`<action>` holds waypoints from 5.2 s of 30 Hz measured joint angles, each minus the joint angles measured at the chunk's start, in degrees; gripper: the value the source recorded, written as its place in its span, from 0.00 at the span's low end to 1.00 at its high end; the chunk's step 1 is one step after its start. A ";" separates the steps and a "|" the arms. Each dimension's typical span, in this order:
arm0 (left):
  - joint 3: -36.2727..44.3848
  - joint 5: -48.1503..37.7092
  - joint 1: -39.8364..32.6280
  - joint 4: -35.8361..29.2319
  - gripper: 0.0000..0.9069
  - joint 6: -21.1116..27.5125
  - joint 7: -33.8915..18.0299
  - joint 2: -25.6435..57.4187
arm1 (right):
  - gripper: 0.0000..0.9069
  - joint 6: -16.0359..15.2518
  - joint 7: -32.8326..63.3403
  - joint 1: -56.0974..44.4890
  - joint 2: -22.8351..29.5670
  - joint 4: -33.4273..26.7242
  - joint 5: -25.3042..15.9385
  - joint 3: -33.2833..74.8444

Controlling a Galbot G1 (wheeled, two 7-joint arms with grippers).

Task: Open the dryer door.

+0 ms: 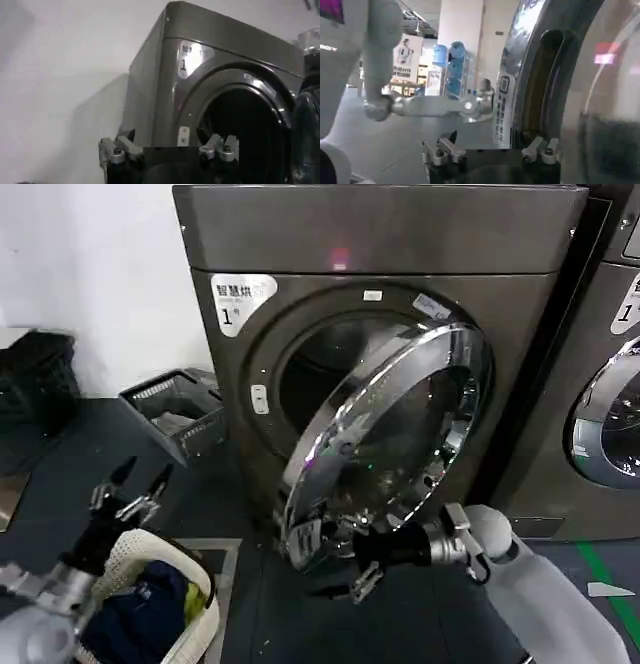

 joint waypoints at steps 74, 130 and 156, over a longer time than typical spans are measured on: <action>36.82 -2.71 -18.91 -1.00 1.00 -4.66 15.44 11.07 | 1.00 4.13 9.81 -32.48 2.34 -0.50 -1.52 58.87; 67.92 -0.33 -44.47 22.32 1.00 -6.22 10.66 -10.91 | 1.00 2.75 21.48 -49.46 14.58 9.52 4.22 97.51; 73.49 2.52 -49.96 32.50 1.00 -7.29 9.19 -22.77 | 1.00 1.65 43.36 -51.93 10.15 2.10 -0.02 109.68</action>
